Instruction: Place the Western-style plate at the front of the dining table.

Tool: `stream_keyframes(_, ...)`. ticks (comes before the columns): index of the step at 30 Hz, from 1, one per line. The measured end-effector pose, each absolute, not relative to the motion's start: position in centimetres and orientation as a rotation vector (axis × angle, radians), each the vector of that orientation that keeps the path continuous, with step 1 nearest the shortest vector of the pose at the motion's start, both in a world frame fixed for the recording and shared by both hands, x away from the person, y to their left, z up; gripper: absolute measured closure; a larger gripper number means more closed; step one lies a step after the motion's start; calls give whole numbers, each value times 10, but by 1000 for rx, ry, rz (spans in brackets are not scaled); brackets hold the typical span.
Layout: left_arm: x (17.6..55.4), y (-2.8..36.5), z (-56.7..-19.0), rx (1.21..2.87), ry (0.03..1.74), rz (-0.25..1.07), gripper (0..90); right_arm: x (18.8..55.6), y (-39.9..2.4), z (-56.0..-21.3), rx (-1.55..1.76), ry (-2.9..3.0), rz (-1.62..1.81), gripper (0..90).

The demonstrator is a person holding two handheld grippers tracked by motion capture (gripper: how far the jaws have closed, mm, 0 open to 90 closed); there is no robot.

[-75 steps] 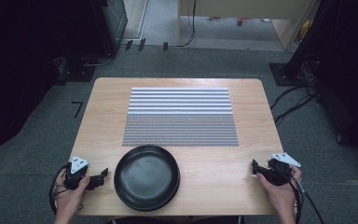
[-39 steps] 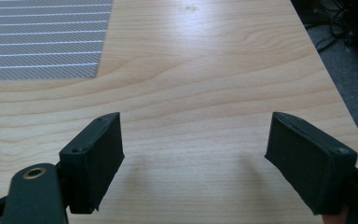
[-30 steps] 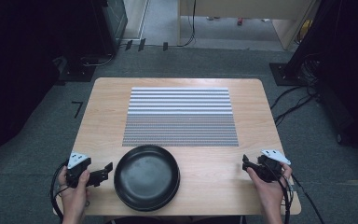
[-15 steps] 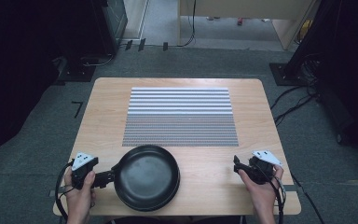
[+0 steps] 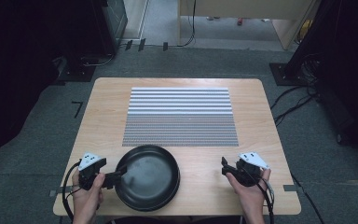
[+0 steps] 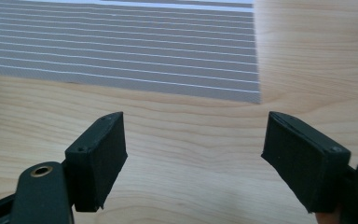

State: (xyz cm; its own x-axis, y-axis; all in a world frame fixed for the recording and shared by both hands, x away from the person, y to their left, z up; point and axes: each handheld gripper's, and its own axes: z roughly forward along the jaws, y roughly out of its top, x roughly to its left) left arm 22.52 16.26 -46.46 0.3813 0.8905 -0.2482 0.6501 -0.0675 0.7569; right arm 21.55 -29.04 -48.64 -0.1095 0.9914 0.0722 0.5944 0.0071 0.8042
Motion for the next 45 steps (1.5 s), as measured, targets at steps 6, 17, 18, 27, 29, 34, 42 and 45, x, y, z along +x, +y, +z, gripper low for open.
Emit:
stream_keyframes(6, 224, 158, -461, 1797, 1337, 358, 90, 217, -261, -485, 1611, 1812, 1015, 218)
stream_keyframes(17, 223, 152, -461, 1828, 1347, 366, 151, 230, -213, -467, 1526, 1888, 1104, 245)
stream_keyframes(18, 223, 152, -461, 1828, 1347, 366, 154, 231, -209, -465, 1516, 1894, 1102, 244)
stream_keyframes(27, 223, 148, -464, 1840, 1344, 339, 287, 231, -182, -470, 1487, 1967, 1113, 254)
stream_keyframes(29, 224, 147, -464, 1839, 1344, 332, 317, 230, -180, -472, 1476, 1983, 1102, 251)
stream_keyframes(34, 224, 145, -464, 1846, 1334, 316, 371, 231, -176, -471, 1460, 1995, 1150, 263)
stream_keyframes(42, 222, 149, -459, 1847, 1334, 354, 416, 229, -173, -469, 1430, 2032, 1244, 424)
stream_keyframes(45, 223, 162, -457, 1829, 1369, 352, 434, 229, -172, -471, 1411, 2108, 1301, 494)
